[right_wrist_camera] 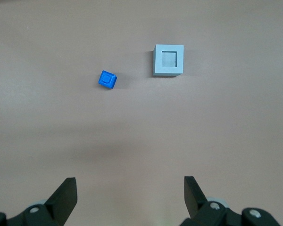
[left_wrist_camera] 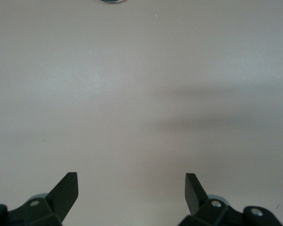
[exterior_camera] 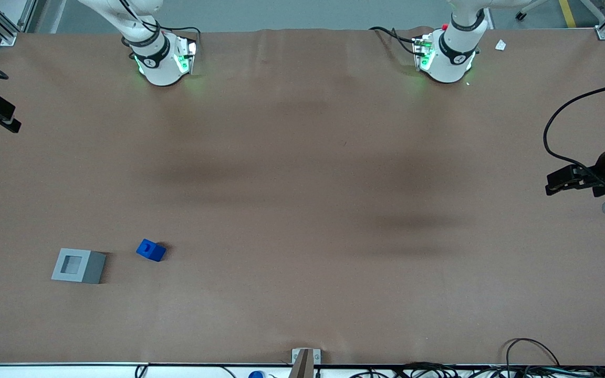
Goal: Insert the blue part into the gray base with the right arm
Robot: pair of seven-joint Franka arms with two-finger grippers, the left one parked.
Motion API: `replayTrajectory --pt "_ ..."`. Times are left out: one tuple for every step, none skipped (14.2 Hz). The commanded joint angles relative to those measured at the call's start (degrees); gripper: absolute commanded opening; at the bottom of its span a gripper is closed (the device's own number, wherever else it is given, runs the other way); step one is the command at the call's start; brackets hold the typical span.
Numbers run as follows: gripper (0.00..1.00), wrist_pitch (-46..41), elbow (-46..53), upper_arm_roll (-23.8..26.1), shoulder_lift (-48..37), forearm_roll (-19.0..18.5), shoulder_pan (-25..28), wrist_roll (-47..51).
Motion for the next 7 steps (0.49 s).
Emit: replayTrajectory --pt "1.00 -0.8 1.2 0.3 0.4 0.0 -0.4 -0.7" --pt "1.00 -0.8 1.3 0.3 0.4 0.0 -0.4 -0.7" --pt "1.00 -0.8 1.2 0.3 0.4 0.1 -0.4 -0.7" --pt "1.00 -1.0 1.2 0.3 0.4 0.1 -0.4 -0.7" --pt "1.00 -1.1 1.2 0.3 0.4 0.0 -0.4 -0.7" --pt "1.00 -1.2 1.2 0.3 0.4 -0.1 -0.3 -0.7" --pt "1.00 -1.2 1.2 0.3 0.3 -0.4 -0.3 -1.0"
